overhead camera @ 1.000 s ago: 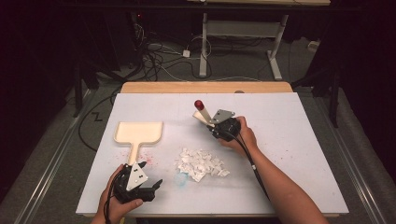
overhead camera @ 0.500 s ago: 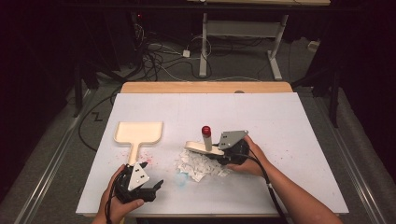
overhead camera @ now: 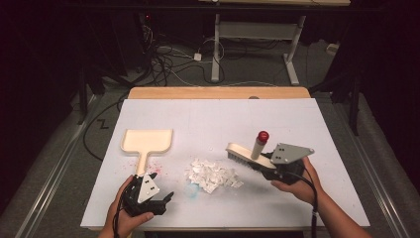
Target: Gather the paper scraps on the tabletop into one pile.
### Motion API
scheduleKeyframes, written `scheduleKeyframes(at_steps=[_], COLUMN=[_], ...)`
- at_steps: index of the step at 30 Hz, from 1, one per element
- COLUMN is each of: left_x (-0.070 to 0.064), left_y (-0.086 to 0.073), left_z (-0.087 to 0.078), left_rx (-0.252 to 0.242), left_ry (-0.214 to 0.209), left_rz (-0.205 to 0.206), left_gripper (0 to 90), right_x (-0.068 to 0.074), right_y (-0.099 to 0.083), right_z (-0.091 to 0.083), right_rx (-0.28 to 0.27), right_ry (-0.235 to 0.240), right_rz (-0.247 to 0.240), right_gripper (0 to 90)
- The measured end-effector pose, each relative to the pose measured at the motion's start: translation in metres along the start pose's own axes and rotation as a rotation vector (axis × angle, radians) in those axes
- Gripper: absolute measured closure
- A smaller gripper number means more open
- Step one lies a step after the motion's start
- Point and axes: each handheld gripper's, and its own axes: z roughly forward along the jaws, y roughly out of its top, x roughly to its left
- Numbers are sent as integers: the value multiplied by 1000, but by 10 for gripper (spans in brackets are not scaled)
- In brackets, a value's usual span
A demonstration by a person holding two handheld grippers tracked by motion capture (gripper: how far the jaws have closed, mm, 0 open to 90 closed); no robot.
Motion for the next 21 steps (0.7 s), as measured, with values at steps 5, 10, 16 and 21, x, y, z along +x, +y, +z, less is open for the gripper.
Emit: scheduleKeyframes(at_steps=[5,10,16,21], left_x=[-3,-4,-5,-4], left_y=[1,2,3,3], left_z=[0,1,2,2], left_rx=[16,16,17,13], left_ry=[0,-1,-6,-7], left_rz=[9,17,21,19], left_gripper=[190,190,190,190], right_x=[9,21,31,40], right_y=[-20,-37,-33,-15], right_z=[-15,-19,-4,19], right_rx=[57,124,116,107], right_ry=[12,54,97,104], right_rz=[18,16,11,-21], right_gripper=[680,680,680,680])
